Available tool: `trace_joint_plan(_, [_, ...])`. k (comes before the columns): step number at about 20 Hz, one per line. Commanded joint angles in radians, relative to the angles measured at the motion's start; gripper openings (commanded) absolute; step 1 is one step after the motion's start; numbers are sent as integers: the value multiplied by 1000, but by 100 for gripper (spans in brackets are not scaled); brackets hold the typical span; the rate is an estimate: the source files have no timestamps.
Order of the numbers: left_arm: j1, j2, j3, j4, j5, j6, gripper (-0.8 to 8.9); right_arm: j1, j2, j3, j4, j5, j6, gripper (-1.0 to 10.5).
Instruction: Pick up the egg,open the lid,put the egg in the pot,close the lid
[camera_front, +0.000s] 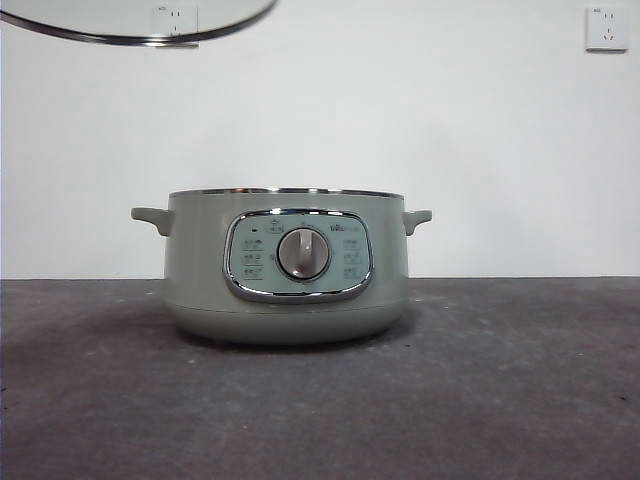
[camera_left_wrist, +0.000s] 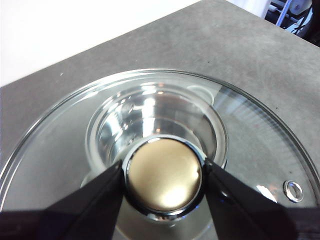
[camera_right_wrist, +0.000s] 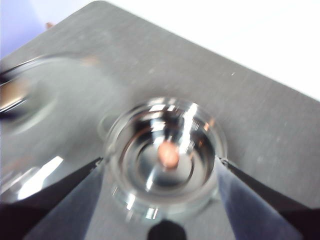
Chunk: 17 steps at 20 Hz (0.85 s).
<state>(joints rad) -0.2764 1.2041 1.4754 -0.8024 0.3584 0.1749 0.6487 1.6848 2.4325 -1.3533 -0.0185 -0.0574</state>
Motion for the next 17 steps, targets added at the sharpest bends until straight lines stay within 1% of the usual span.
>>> trace_joint_plan(1, [-29,34,9,94,15,10,-6,4,-102,-150,-26,0,2,373])
trace_joint_plan(7, [-64,157,9,222,14,10,-6,8,-348,-486,-25,14,33,373])
trace_joint_plan(10, [-77,224,9,284,7,11,-6,8,-469,-637,-8,27,67,373])
trace_joint_plan(12, [-82,289,9,335,4,13,-6,8,-591,-779,32,27,109,373])
trace_joint_plan(13, [-83,332,9,367,4,13,-6,8,-670,-868,56,33,142,373])
trace_joint_plan(14, [-84,349,9,381,4,13,-6,8,-703,-903,64,42,159,373])
trace_joint_plan(17, [-93,422,9,444,4,13,-6,8,-838,-1057,73,98,230,373])
